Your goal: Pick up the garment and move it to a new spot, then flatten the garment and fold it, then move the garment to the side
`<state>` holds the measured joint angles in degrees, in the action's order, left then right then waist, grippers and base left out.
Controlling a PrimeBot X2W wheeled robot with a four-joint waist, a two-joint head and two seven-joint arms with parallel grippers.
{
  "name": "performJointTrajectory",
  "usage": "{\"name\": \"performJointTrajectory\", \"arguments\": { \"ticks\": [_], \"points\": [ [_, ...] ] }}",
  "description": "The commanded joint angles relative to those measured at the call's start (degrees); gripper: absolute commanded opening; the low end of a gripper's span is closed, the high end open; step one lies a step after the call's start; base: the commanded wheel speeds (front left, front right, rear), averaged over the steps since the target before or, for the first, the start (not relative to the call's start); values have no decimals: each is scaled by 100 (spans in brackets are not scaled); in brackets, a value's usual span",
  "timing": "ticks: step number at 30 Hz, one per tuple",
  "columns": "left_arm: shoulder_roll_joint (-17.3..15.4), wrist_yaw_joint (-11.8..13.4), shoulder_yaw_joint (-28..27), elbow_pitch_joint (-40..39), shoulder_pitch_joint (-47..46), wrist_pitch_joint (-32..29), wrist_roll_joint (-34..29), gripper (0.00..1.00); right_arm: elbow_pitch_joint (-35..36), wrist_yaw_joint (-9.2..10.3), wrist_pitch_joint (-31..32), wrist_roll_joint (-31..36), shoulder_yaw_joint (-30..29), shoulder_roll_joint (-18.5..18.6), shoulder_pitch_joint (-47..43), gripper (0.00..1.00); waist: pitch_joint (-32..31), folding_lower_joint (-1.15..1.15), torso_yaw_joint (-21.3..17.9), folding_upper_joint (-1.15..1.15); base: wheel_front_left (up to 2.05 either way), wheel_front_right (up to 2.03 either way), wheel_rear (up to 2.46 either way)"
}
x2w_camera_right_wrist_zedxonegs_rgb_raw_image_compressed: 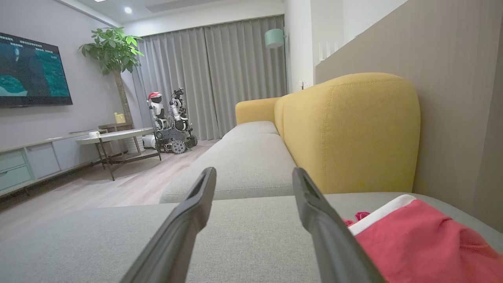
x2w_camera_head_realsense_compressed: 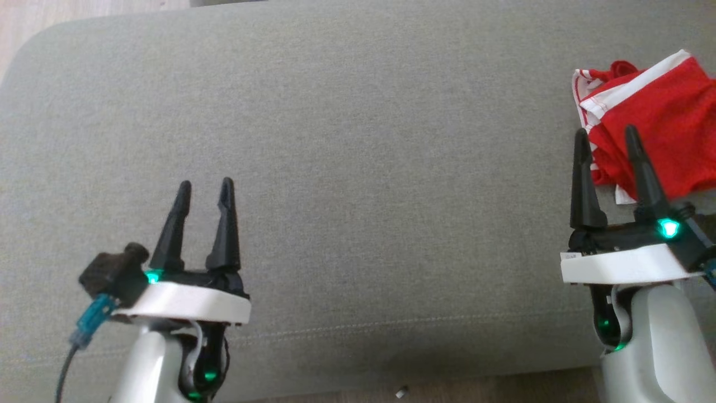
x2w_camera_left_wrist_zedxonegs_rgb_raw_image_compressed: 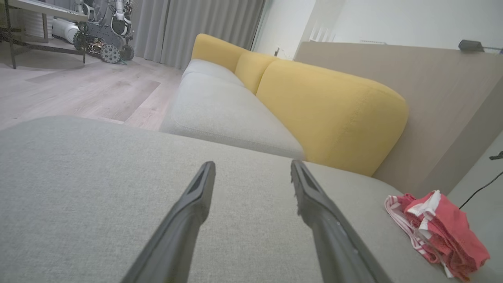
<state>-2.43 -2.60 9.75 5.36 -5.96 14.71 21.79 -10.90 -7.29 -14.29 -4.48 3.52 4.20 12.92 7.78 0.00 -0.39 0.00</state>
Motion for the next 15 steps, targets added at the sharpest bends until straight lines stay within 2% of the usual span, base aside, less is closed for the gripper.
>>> {"name": "performJointTrajectory", "arguments": {
  "ticks": [1, 4, 8, 15],
  "points": [
    [-44, 6, -288, -277, -96, 29, 53, 100, 197, -20, -59, 102, 152, -63, 32, 100, -8, 0, -18, 0, 0, 0, 0],
    [-44, 10, -354, -320, -47, 29, 143, 100, 206, -20, -64, 135, 143, -79, 22, 100, -34, 0, -44, 0, 0, 0, 0],
    [-44, -137, -404, -387, -7, 29, 374, 100, 211, -20, -68, 138, 123, -90, 35, 100, -66, 0, -65, 0, 0, 0, 0],
    [-44, -206, -482, -370, 67, 29, 437, 100, 228, -20, -70, 142, 119, -105, 7, 100, -153, 0, -49, 0, 0, 0, 0]
  ]
}}
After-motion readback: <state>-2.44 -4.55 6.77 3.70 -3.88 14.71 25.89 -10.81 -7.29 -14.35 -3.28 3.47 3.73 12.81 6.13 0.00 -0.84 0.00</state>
